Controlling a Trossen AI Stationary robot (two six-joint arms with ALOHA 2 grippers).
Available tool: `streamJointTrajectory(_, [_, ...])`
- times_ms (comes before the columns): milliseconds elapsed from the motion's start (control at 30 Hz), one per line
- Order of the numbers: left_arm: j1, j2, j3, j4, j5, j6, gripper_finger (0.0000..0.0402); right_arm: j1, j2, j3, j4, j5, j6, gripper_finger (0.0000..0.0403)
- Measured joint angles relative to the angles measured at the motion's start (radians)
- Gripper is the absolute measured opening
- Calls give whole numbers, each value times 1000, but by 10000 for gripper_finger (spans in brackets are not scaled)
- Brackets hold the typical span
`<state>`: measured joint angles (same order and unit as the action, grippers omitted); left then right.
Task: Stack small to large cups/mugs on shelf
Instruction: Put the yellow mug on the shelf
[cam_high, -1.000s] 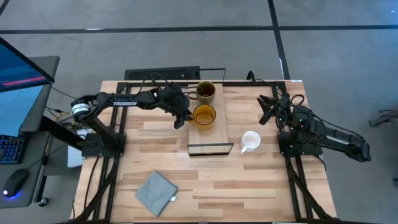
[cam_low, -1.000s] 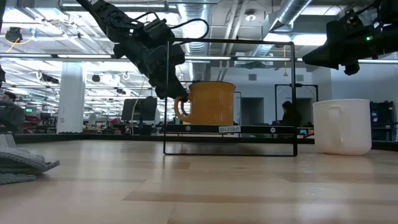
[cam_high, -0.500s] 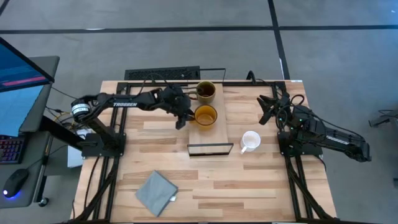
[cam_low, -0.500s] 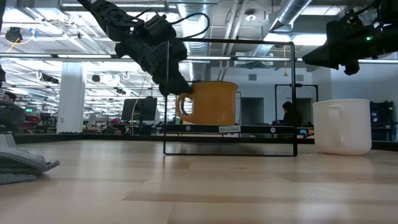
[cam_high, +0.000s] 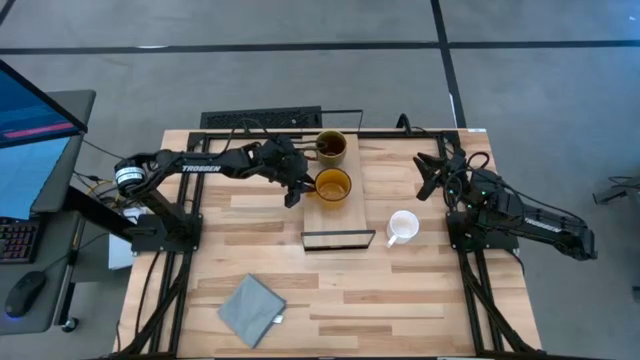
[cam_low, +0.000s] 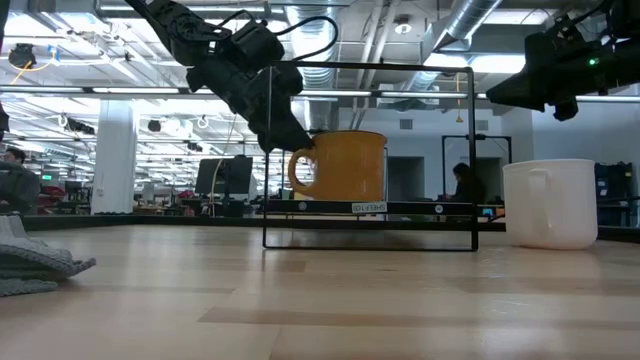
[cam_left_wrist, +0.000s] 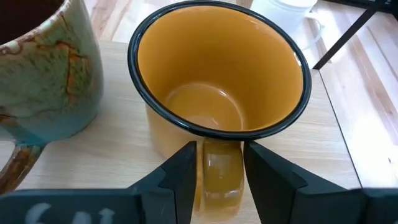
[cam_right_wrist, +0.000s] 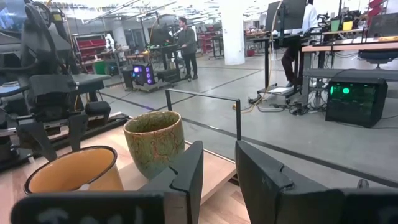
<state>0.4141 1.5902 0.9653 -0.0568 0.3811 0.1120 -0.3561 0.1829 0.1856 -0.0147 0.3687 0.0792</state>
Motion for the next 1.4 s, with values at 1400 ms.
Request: streamJointTrajectory(1400, [-2, 0, 1, 0, 12, -162, 159, 0, 0, 0, -8, 0, 0, 118])
